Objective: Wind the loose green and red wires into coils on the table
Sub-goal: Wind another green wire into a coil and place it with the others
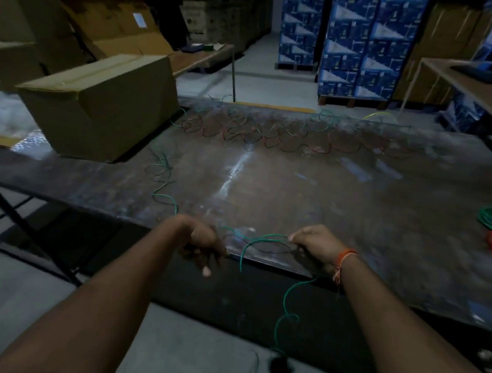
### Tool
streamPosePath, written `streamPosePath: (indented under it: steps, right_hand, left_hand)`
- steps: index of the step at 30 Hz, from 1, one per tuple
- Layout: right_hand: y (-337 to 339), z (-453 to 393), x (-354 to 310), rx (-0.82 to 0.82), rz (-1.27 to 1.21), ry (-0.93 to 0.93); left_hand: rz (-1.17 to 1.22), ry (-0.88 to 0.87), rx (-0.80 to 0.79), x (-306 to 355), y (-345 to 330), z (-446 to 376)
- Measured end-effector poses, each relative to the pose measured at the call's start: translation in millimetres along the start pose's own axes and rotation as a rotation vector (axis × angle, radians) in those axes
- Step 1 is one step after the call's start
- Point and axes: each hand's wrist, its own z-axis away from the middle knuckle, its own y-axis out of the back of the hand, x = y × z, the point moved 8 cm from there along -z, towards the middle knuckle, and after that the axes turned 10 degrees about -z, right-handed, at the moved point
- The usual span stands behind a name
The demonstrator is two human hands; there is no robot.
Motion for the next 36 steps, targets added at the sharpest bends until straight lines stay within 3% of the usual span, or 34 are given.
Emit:
streamPosePath:
  steps: [4, 9, 11, 14, 15, 18, 20, 23, 25, 27, 31, 32, 36]
  right_hand:
    - [10, 24, 3, 0.008, -0.141, -0.091]
    - [22, 34, -5, 0.019, -0.335, -0.064]
    - [27, 37, -12, 0.020, -0.354, -0.037]
    - [27, 38, -17, 0.027, -0.367, -0.016]
    - [26, 37, -18, 0.029, -0.388, -0.013]
    - [20, 36, -20, 0.038, -0.453, 0.010]
    - [15, 34, -23, 0.038, -0.505, 0.029]
    - [8, 34, -30, 0.020, -0.614, 0.068]
    - [6, 35, -37, 0.002, -0.707, 0.098]
    - [9, 37, -43, 0.011, -0.779, 0.118]
    - [15, 43, -53, 0.008, -0.830, 0.148]
    - [15, 44, -54, -0.002, -0.836, 0.150]
    - [7, 47, -60, -0.036, -0.864, 0.158]
  left_hand:
    - [-0.121, 0.019, 0.105, 14, 8, 12]
    - [-0.125, 0.008, 0.256, 52, 28, 33]
    - [-0.171, -0.001, 0.472, 63, 50, 38]
    - [-0.336, 0.046, 0.919, 62, 81, 49]
    - [-0.334, 0.051, 0.979, 58, 85, 48]
    - [-0.205, -0.051, 0.958, 49, 83, 34]
    - [-0.147, -0.218, 0.906, 57, 78, 27]
    - [0.085, -0.530, 0.587, 86, 45, 21]
    - [0.090, -0.628, 0.495, 104, 27, 19]
    - [0.051, -0.619, 0.575, 110, 25, 14]
    - [0.121, -0.414, 0.923, 76, 59, 14]
    - [0.167, -0.409, 0.934, 68, 63, 14]
    - [0.307, -0.531, 0.735, 71, 55, 8]
